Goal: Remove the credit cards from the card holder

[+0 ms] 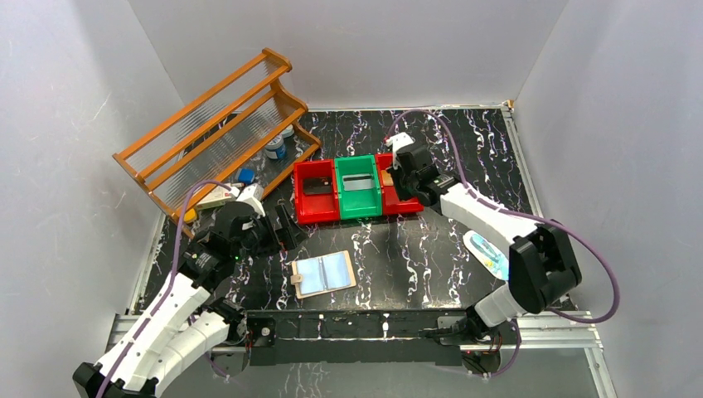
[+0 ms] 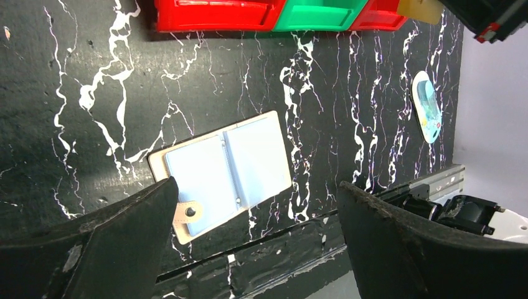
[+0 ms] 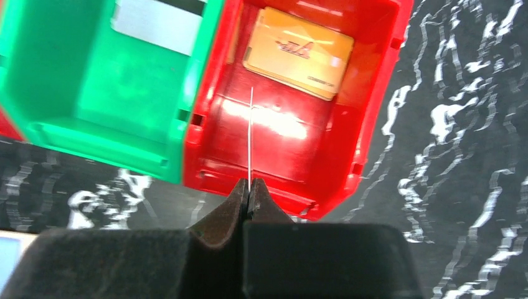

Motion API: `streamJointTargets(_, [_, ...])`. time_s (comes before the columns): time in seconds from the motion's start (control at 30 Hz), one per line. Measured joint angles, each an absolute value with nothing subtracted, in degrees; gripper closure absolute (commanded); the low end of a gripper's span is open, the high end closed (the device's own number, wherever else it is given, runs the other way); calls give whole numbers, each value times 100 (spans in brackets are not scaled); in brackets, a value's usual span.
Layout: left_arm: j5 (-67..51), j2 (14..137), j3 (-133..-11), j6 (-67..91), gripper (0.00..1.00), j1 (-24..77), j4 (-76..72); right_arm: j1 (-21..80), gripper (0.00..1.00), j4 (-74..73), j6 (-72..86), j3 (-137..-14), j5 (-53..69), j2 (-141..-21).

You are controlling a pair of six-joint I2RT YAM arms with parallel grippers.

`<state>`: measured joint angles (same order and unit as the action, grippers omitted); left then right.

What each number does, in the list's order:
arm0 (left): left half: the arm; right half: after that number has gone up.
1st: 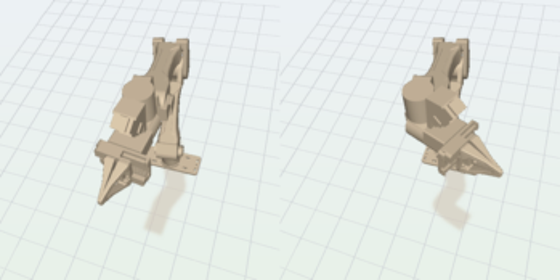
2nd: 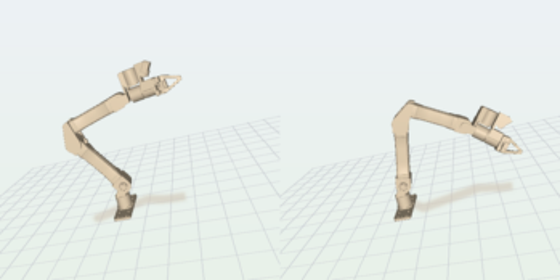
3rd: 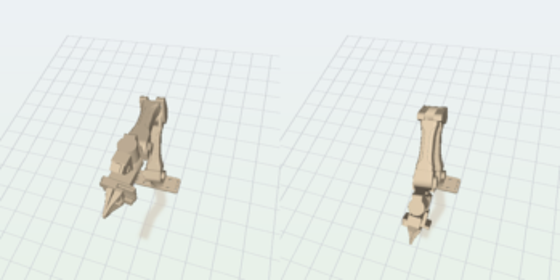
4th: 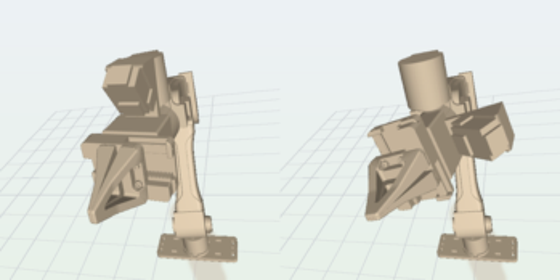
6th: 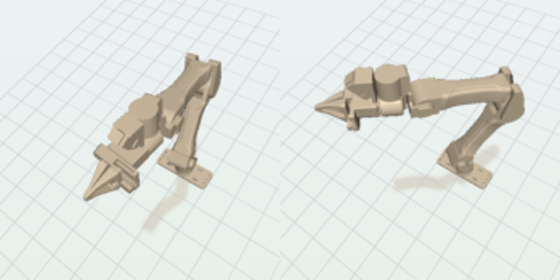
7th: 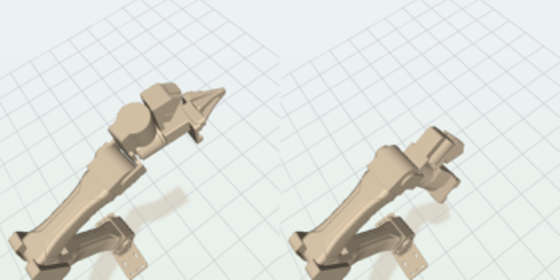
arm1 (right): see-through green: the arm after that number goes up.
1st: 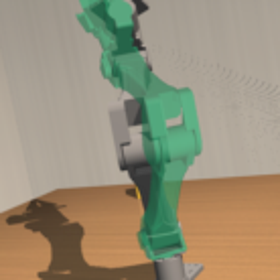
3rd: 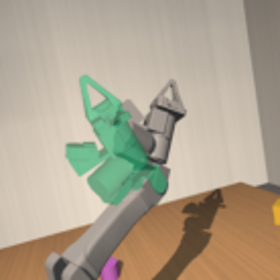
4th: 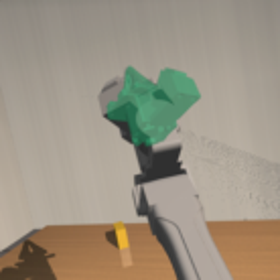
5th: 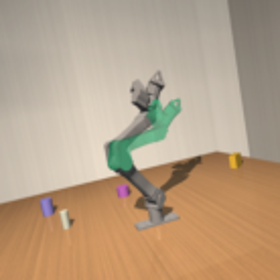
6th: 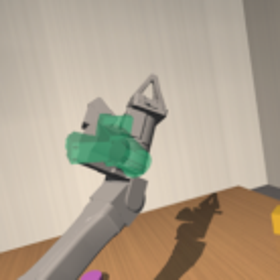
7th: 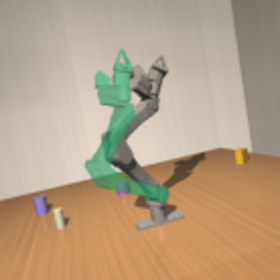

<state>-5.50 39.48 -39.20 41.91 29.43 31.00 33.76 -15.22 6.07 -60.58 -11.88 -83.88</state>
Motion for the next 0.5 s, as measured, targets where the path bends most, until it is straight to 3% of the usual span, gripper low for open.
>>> streamJointTargets(0.5, [-493,3964,-4014,3876,2,2943,3227,3173,100,-1260,-3227,-6230,-1026,-9100])
